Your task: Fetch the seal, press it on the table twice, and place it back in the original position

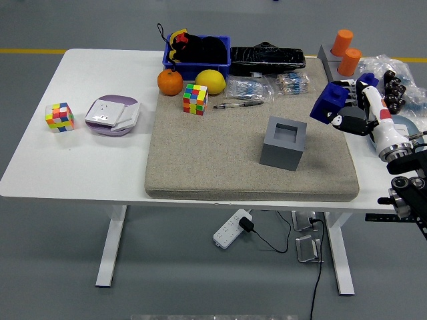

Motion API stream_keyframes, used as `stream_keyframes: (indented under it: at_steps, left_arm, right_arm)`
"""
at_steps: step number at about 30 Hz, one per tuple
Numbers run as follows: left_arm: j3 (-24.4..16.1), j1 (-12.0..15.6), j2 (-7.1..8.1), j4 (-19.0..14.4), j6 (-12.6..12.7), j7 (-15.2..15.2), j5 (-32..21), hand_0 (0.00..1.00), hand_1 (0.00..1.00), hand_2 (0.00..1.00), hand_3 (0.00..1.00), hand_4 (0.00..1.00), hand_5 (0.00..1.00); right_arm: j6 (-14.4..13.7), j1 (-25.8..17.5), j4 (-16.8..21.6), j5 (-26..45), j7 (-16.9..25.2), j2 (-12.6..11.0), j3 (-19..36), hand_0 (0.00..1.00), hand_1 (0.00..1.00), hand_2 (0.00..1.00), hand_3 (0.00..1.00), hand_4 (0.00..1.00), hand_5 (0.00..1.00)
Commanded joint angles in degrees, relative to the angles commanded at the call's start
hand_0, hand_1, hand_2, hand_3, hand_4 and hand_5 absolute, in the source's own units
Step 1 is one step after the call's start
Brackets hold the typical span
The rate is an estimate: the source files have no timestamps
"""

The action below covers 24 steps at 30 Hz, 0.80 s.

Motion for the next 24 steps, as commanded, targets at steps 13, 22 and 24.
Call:
stream_keyframes:
  at_steps: [13, 22, 24]
  left_arm:
    - [0.13, -0.08, 0.1, 0.0, -0.03, 0.03, -0.06, 0.719, 0.693, 0.684, 0.721, 0.641, 0.232]
    - [0.45, -0.34, 0.36, -0.02, -0.03, 0.04, -0.2, 0.719, 0.693, 0.684, 0.721, 0.641, 0.232]
    - [0.57, -0.34, 0.4, -0.03, -0.05, 0.05, -0.25, 0.719, 0.693, 0.684, 0.721, 0.641, 0.232]
  right_arm:
    - [2.12, 2.57, 0.23, 0.21, -1.66, 2.2, -5.99, 0.544, 0.399, 0.417, 0.462, 0.638, 0.002]
    - [2.8, 4.39, -1.63, 1.06, -2.06, 2.46, -9.3, 0.544, 0.399, 0.417, 0.461, 0.639, 0.002]
    - [2.87, 4.57, -1.92, 1.24, -2.1, 2.41, -9.82, 0.544, 0.399, 0.417, 0.461, 0.639, 0.002]
